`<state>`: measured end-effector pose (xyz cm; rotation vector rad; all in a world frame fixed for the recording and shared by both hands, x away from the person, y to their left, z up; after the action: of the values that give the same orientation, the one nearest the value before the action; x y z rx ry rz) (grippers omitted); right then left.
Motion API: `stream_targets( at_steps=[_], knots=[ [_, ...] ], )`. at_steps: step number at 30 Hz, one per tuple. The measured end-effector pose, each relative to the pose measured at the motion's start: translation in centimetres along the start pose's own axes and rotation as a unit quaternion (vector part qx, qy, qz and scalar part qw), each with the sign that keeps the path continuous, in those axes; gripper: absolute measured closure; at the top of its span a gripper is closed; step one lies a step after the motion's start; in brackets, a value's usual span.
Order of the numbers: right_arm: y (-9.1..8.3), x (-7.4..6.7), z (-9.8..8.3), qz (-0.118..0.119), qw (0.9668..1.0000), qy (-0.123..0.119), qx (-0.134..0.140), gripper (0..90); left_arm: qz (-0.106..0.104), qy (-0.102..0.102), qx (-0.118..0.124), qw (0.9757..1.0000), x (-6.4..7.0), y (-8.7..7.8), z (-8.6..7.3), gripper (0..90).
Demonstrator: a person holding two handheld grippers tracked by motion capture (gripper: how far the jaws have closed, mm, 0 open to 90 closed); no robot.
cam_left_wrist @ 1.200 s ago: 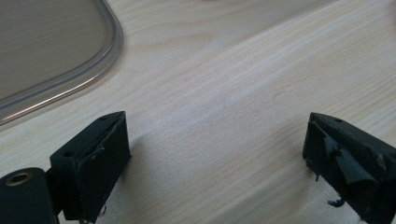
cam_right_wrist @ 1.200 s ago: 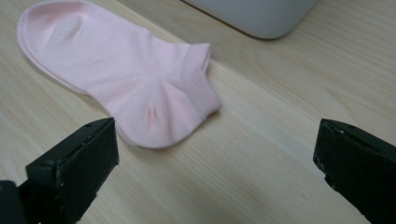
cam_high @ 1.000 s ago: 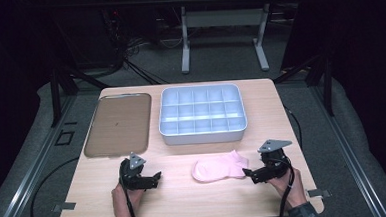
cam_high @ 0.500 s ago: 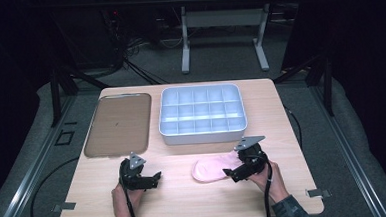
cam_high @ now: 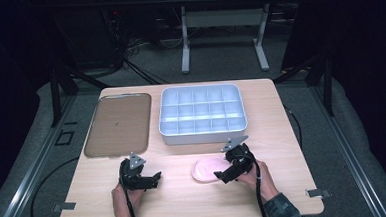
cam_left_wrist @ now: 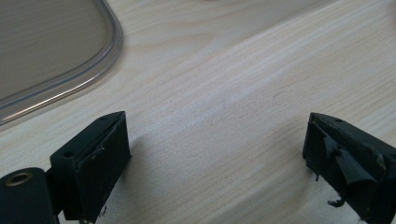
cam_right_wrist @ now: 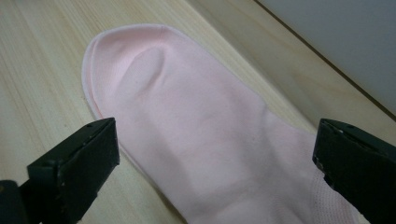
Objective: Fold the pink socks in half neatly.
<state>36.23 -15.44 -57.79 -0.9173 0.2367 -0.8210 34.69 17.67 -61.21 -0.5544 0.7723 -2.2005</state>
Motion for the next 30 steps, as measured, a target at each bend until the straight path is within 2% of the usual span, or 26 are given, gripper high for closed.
stream_targets(
  at_steps=[5, 10, 13, 17, 19, 20, 25, 30],
  knots=[
    [0.6, 0.0, -0.1, 0.009, 0.9999, -0.004, -0.011, 1.1, 0.000, 0.000, 0.000, 1.0000, 0.0, 0.0, 0.0, 7.2],
    [1.0, -0.1, -0.3, 0.009, 0.9999, -0.004, -0.014, 3.4, 0.000, 0.000, 0.000, 1.0000, 0.0, 0.0, 0.0, 7.2],
    [1.3, -0.2, -0.4, 0.013, 0.9996, -0.008, -0.023, 8.3, -0.002, 0.000, -0.001, 1.0000, 0.0, 0.0, 0.0, 7.2],
    [1.4, -0.4, -0.4, 0.007, 0.9994, -0.016, -0.030, 15.1, 0.000, 0.000, 0.000, 1.0000, 0.0, 0.0, 0.0, 7.3],
    [1.5, -0.4, -0.5, 0.002, 0.9996, -0.009, -0.026, 17.4, 0.000, -0.001, 0.001, 1.0000, 0.0, 0.0, 0.0, 7.2],
    [1.4, -0.2, -0.5, -0.008, 0.9995, -0.013, -0.027, 21.9, 0.000, 0.000, 0.000, 1.0000, 0.0, 0.0, 0.0, 7.2],
    [1.2, -0.2, -0.6, -0.013, 0.9992, -0.017, -0.034, 27.5, 0.000, 0.000, 0.000, 1.0000, 0.0, 0.0, 0.0, 7.2],
    [0.9, 0.1, -0.8, -0.017, 0.9995, -0.008, -0.027, 44.4, 0.000, 0.000, 0.000, 1.0000, 0.0, 0.0, 0.0, 7.2]
  ],
)
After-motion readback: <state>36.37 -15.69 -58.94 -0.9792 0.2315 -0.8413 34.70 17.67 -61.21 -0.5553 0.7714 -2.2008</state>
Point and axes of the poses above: each handheld gripper's, and its own axes: y roughly forward along the jaws, z roughly out of its top, x roughly to its right, the point moved 3 cm from there along y, roughly forward along the jaws, and after that the axes turned 13 degrees about -z, right-handed, at the moved point
